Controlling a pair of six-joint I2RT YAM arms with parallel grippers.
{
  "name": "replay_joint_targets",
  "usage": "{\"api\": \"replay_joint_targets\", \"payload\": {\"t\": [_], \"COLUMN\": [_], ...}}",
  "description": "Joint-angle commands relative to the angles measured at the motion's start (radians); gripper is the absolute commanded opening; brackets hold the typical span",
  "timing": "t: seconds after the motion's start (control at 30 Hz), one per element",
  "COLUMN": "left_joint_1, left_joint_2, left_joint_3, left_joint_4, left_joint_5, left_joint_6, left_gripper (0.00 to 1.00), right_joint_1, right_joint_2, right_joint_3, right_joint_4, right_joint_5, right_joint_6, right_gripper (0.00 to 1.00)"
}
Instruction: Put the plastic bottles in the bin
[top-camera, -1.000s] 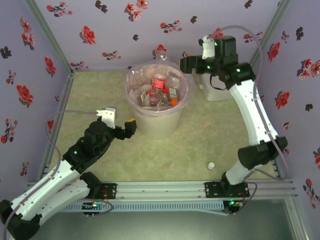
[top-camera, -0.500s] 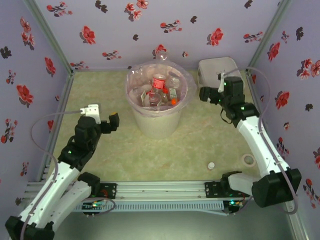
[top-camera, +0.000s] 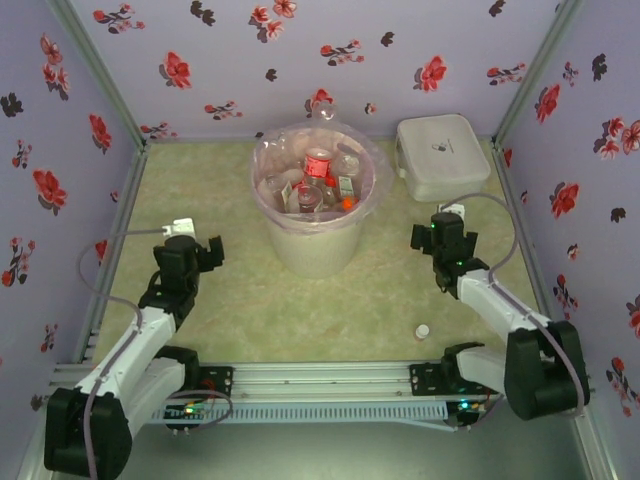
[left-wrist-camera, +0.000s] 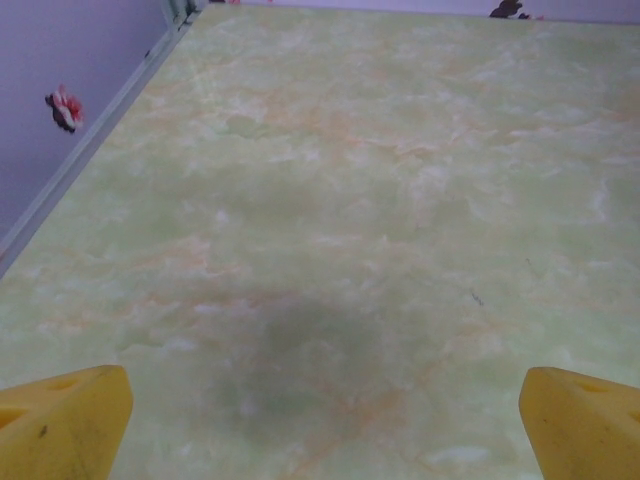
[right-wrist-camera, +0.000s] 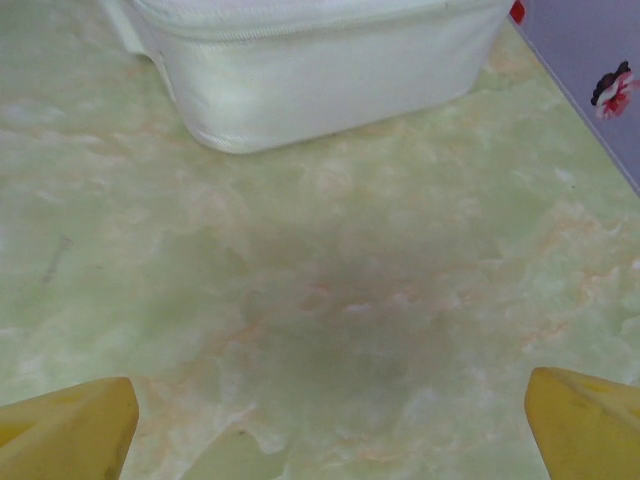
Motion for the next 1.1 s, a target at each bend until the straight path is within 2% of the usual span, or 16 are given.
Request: {"api": "replay_joint_targets", "payload": {"t": [0.0, 0.1, 0.17, 0.23, 0.33, 0.53, 0.6, 0.67, 0.7, 0.73, 0.8, 0.87, 0.93, 1.0, 1.07], "left_joint_1": [0.018, 0.026, 0.033, 0.037, 0.039, 0.052, 0.058, 0.072, 0.087, 0.096, 0.138, 0.162, 0.160, 0.170, 0.170], "left_joint_2": [0.068, 0.159, 0.226, 0.258, 0.312, 0.480, 0.524, 0.562, 0.601, 0.635, 0.606, 0.656, 0.686, 0.682, 0.679], "left_joint_3": [-0.017, -0.041, -0.081, -0.071, -0.080, -0.016, -0.003, -0.005, -0.024, -0.039, -0.042, -0.050, -0.026, -0.023, -0.020], "left_joint_4": [0.169, 0.254, 0.406, 0.422, 0.536, 0.668, 0.716, 0.772, 0.845, 0.923, 0.869, 0.928, 0.913, 0.900, 0.887], "left_joint_5": [-0.039, -0.048, -0.054, -0.060, -0.073, -0.060, -0.035, 0.001, 0.037, 0.019, 0.084, 0.106, 0.122, 0.137, 0.144], "left_joint_6": [0.089, 0.112, 0.131, 0.118, 0.141, 0.237, 0.264, 0.259, 0.257, 0.254, 0.206, 0.186, 0.203, 0.190, 0.189], "left_gripper": [1.00, 1.00, 1.00, 1.00, 1.00, 1.00, 1.00, 1.00, 1.00, 1.00, 1.00, 1.00, 1.00, 1.00, 1.00], "right_joint_1": [-0.005, -0.006, -0.006, -0.005, -0.005, -0.006, -0.020, -0.037, -0.050, -0.056, -0.066, -0.085, -0.133, -0.170, -0.171], "right_joint_2": [0.061, 0.121, 0.136, 0.150, 0.155, 0.254, 0.340, 0.297, 0.300, 0.317, 0.305, 0.311, 0.315, 0.421, 0.332], "right_joint_3": [-0.027, -0.056, -0.045, -0.065, -0.088, -0.119, -0.139, -0.121, -0.130, -0.144, -0.143, -0.155, -0.175, -0.207, -0.157], "right_joint_4": [0.163, 0.252, 0.267, 0.352, 0.431, 0.694, 0.852, 0.737, 0.755, 0.812, 0.787, 0.816, 0.825, 1.038, 0.790], "right_joint_5": [0.084, 0.092, 0.099, 0.098, 0.102, 0.145, 0.167, 0.146, 0.125, 0.131, 0.112, 0.078, 0.012, 0.010, -0.008], "right_joint_6": [-0.040, -0.039, -0.035, -0.048, -0.068, -0.188, -0.200, -0.156, -0.152, -0.147, -0.136, -0.123, -0.068, -0.054, -0.024], "right_gripper": [0.99, 1.00, 0.99, 0.99, 0.99, 1.00, 0.99, 0.99, 0.99, 0.99, 0.99, 0.99, 0.99, 1.00, 1.00]}}
